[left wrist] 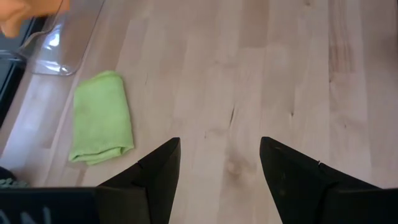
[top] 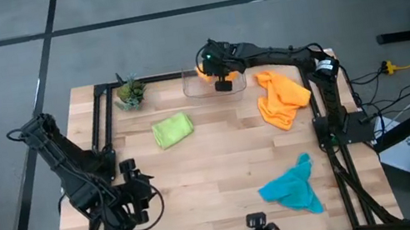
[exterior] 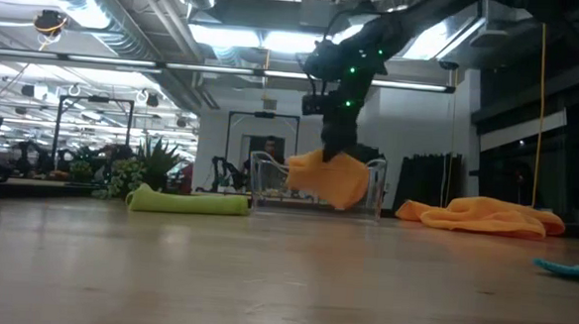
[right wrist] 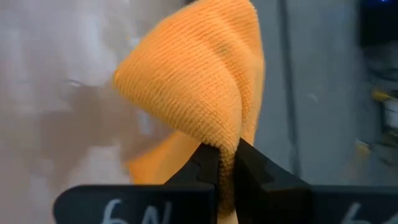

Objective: Fold microfiber towels
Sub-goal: Put the orange microfiber cloth into the transparent bin

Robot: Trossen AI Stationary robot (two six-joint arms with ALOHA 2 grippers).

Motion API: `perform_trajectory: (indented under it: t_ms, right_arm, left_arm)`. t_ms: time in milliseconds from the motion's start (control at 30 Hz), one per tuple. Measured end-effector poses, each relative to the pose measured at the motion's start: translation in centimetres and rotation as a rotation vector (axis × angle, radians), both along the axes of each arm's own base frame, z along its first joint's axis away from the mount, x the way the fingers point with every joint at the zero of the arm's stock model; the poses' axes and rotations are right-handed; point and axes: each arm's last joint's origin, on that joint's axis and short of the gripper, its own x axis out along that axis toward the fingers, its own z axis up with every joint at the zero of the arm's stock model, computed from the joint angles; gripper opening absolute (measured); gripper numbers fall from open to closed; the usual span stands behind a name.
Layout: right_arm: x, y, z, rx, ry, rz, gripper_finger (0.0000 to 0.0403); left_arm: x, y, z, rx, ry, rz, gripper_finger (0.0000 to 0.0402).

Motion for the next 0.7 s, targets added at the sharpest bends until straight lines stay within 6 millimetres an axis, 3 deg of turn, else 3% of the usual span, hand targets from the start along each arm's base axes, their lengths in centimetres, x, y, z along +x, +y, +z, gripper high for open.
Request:
perform_trajectory:
  t_ms: [133, 267, 600, 700]
  right_arm:
    - [0.0, -0.3, 0.1, -0.105, 0.048, -0.016, 0.002]
    - [0.4, -0.2, -0.1, -0.057, -0.015, 0.022, 0.002]
    - [0.3, 1.5, -3.9, 0.068, -0.042, 0.09, 0.0021]
    - [0.6, 2.2, -4.0, 0.09, -0.068, 0.072, 0.0056]
  left_arm:
    - [0.3, 0.3, 0.0, -0.004, 0.005, 0.015, 0.0213]
    - [0.3, 0.3, 0.0, -0.004, 0.005, 0.019, 0.0213]
    - [0.3, 0.3, 0.0, -0.005, 0.008, 0.017, 0.0213]
    - [0.3, 0.3, 0.0, -0.002, 0.01, 0.017, 0.0213]
